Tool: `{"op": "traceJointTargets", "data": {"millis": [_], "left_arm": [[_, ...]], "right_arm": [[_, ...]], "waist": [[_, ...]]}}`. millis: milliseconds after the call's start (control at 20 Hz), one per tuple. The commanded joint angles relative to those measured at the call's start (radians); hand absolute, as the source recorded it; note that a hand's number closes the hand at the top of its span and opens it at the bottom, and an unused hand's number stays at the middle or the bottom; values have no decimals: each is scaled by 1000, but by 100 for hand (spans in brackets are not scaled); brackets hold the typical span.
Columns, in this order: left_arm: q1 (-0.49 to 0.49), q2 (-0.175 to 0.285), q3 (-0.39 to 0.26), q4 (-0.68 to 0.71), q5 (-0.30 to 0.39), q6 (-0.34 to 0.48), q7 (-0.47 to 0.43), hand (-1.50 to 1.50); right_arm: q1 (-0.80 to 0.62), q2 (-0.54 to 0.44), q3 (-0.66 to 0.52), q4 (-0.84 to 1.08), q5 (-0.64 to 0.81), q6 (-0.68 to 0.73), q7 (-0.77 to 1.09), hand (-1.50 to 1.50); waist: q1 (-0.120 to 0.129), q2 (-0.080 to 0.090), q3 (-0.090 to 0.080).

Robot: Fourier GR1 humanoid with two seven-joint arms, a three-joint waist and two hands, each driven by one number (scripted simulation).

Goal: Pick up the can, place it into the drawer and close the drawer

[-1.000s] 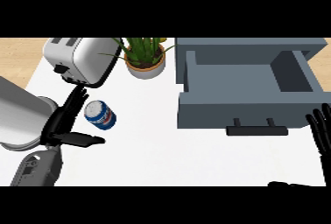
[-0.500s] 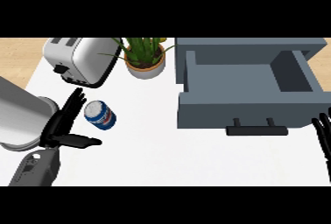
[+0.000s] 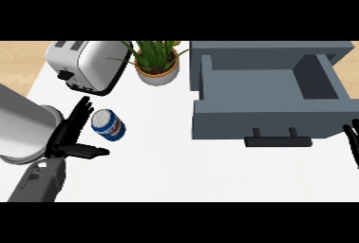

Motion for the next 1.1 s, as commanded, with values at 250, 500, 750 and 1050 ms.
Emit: {"op": "traceJointTargets", "data": {"millis": [250,500,750,1050], "left_arm": [[-124,40,14,283,-48,20,-151,-150],[-125,-32,-1,197,-21,55,-73,-150],[-156,-44,-1,241,-21,72,-90,-150],[-209,-44,-8,324,-45,72,-140,-150]], "right_arm": [[-39,-7,-5,-32,-8,-2,57,-150],[-37,20,21,-20,37,-19,50,-150],[16,44,40,-35,50,-11,11,-150],[-5,-15,-42,-49,-56,36,70,-150]], "waist": [[-6,2,-1],[1,0,0],[-2,1,0],[-7,2,0]]}}
